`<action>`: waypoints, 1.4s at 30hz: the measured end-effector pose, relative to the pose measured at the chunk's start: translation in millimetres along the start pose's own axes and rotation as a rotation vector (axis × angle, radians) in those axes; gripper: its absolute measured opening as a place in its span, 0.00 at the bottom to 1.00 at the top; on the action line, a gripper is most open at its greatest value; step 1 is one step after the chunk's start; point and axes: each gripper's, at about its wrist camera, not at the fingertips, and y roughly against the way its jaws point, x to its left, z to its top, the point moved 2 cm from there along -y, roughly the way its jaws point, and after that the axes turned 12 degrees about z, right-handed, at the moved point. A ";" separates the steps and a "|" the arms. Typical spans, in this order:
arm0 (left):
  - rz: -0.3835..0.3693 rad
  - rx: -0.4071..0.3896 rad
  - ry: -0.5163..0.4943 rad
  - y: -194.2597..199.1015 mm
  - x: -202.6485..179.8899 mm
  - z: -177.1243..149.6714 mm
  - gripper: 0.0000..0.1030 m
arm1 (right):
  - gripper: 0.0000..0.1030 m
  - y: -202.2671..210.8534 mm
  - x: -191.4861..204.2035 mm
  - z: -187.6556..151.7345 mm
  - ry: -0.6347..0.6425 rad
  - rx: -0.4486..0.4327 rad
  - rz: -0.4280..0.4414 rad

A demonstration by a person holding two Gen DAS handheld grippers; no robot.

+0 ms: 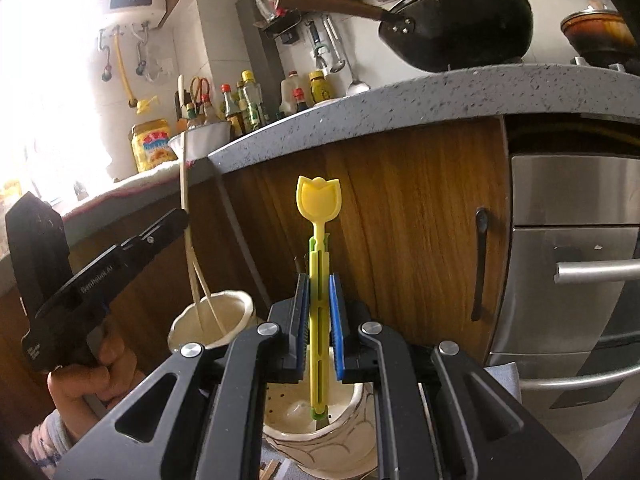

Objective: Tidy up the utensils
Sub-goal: 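Drop the chopstick into the tall holder while the right tool drops the yellow tongs into the short holder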

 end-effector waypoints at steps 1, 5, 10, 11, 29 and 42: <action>0.001 0.003 -0.014 1.9 -2.1 -2.8 0.04 | 0.09 -1.3 2.9 -3.3 0.019 0.010 -0.006; 0.012 0.021 -0.068 12.2 -7.6 -13.2 0.04 | 0.09 -0.1 11.7 -11.9 0.064 0.033 -0.018; 0.055 0.068 -0.097 23.9 -3.1 -25.0 0.04 | 0.09 5.1 17.2 -20.0 0.076 0.061 -0.023; 0.060 0.078 -0.097 25.4 -1.3 -26.0 0.04 | 0.09 5.1 18.5 -22.2 0.081 0.072 -0.026; 0.101 0.289 -0.110 -1.9 0.3 -38.8 0.05 | 0.09 -28.5 13.1 -33.7 0.054 0.252 -0.047; 0.120 0.287 -0.120 1.6 -1.9 -36.0 0.10 | 0.10 -30.2 11.6 -34.5 0.044 0.250 -0.054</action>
